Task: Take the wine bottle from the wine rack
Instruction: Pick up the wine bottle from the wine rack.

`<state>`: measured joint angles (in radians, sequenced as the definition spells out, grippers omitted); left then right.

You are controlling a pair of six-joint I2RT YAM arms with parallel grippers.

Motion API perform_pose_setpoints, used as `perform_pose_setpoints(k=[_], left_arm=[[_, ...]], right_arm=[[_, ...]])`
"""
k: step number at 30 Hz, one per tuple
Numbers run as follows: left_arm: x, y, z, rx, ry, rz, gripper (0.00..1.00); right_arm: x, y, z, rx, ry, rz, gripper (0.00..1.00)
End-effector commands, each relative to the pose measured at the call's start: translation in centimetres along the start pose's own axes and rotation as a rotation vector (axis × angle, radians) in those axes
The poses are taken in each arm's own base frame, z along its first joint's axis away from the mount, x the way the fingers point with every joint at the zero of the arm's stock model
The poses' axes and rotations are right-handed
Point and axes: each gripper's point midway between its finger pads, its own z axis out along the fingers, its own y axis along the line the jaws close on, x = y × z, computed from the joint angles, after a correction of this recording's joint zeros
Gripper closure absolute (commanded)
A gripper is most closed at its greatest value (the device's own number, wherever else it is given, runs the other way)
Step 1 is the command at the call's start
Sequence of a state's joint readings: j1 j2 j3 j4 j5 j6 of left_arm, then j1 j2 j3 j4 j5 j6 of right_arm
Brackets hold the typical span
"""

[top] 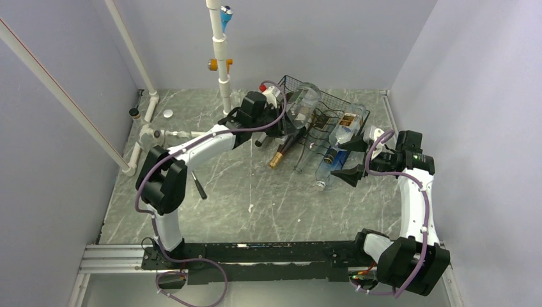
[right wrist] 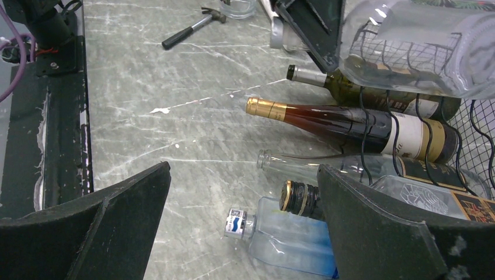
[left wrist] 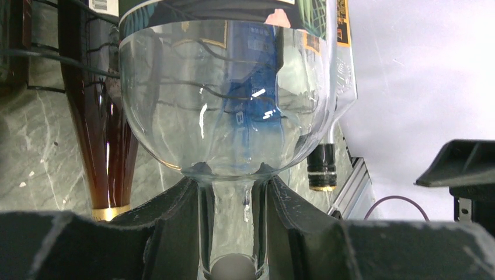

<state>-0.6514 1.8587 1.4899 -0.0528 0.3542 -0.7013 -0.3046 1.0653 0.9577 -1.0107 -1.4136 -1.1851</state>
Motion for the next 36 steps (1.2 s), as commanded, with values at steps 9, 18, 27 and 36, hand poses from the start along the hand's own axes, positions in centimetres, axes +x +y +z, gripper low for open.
perform_pose_setpoints(k=[9,18,27,36], left_arm=[[-6.9,-11.5,-9.9,0.330,-0.320,0.185,1.00],[-4.6,-11.3,-12.9,0.324,-0.299,0.191,1.00],[-1.7,-10.2,-15.6,0.298,-0.267,0.207,1.00],[1.5,-8.9,-18.0,0.280,-0.229,0.186,1.00]], right_arm=[[-0.8,0.0,0.0,0.000,-0.026,-0.055,0.00],[-0.8,0.0,0.0,-0.001,-0.029,-0.058,0.00],[-0.7,0.0,-0.1,0.000,-0.022,-0.067,0.00],[-1.1,-0.3,-0.2,-0.004,-0.007,-0.106,0.00]])
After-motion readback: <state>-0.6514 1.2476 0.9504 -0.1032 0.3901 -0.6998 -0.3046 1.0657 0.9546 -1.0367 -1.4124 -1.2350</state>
